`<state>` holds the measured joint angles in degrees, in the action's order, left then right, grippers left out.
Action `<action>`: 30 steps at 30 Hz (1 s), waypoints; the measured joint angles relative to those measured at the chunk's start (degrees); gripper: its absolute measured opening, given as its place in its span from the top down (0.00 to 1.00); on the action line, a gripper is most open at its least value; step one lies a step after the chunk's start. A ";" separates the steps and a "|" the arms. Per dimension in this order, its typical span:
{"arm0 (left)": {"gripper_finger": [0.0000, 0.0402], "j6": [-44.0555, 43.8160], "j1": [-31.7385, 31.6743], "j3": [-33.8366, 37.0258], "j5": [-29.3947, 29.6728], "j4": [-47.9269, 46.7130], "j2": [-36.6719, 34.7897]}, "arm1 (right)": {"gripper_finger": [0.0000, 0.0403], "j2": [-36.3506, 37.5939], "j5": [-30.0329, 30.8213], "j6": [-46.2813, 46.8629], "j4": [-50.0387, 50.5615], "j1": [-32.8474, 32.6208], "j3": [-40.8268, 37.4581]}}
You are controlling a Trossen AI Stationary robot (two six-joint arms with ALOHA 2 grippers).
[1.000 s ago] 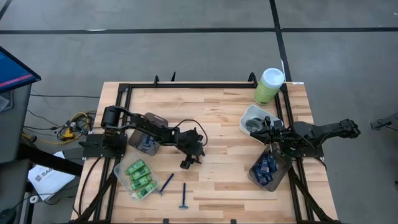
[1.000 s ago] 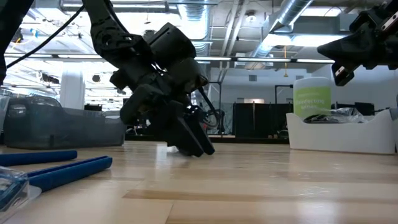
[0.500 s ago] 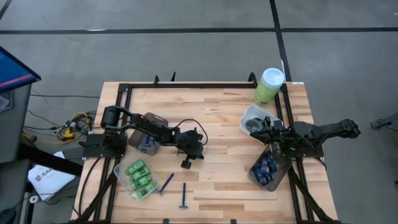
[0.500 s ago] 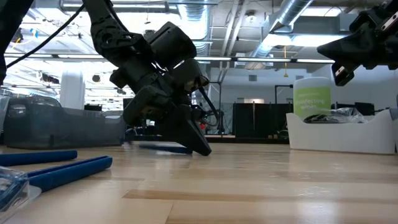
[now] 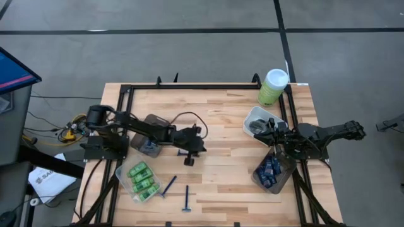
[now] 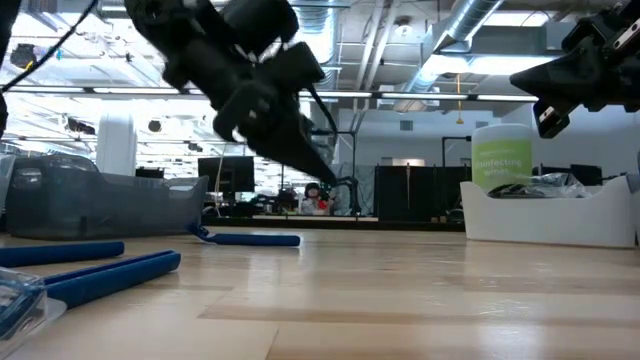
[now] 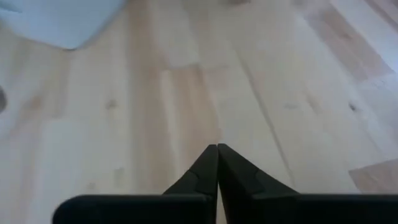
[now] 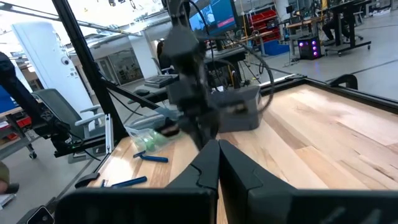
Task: Pick & Place Travel size toiletries
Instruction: Put the blue razor into the left black bin
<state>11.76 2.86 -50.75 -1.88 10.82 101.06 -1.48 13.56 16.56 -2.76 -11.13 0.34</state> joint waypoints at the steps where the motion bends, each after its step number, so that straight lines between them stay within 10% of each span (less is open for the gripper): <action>1: 0.99 -0.60 0.24 0.06 2.32 -1.36 -1.41 | 1.00 0.00 0.00 0.02 0.00 0.01 0.00; 18: 0.53 -4.97 0.30 7.87 1.00 -7.97 -9.62 | 1.00 0.00 0.00 0.02 0.01 0.01 0.00; 30: 0.52 -5.25 0.49 11.55 -0.21 2.17 -3.67 | 1.00 0.00 0.00 0.01 0.02 0.01 0.00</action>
<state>6.50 3.36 -39.20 -2.09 13.00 97.39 -1.48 13.56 16.57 -2.74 -11.11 0.34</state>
